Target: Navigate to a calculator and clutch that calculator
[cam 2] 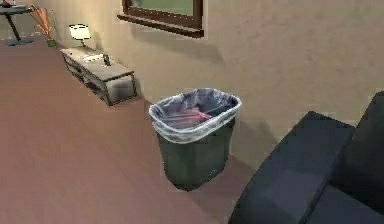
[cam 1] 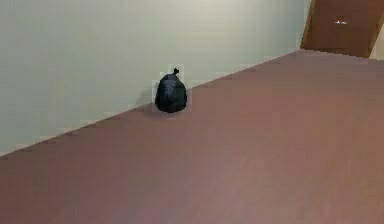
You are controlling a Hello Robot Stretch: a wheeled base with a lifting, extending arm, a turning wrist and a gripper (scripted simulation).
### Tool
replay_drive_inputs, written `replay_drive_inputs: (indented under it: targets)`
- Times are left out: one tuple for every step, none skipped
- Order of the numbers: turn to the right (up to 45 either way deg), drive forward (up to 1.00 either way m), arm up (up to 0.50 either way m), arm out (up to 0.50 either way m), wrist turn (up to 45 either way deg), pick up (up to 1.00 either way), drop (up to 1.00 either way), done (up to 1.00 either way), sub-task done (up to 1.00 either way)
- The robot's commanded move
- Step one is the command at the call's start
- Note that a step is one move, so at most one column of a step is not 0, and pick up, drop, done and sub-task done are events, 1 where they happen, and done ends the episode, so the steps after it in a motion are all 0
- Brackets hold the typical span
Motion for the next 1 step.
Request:
replay_drive_inputs:
  targets:
    - [42.0, 0.00, 0.00, 0.00, 0.0, 0.00, 0.00, 0.00, 0.00]
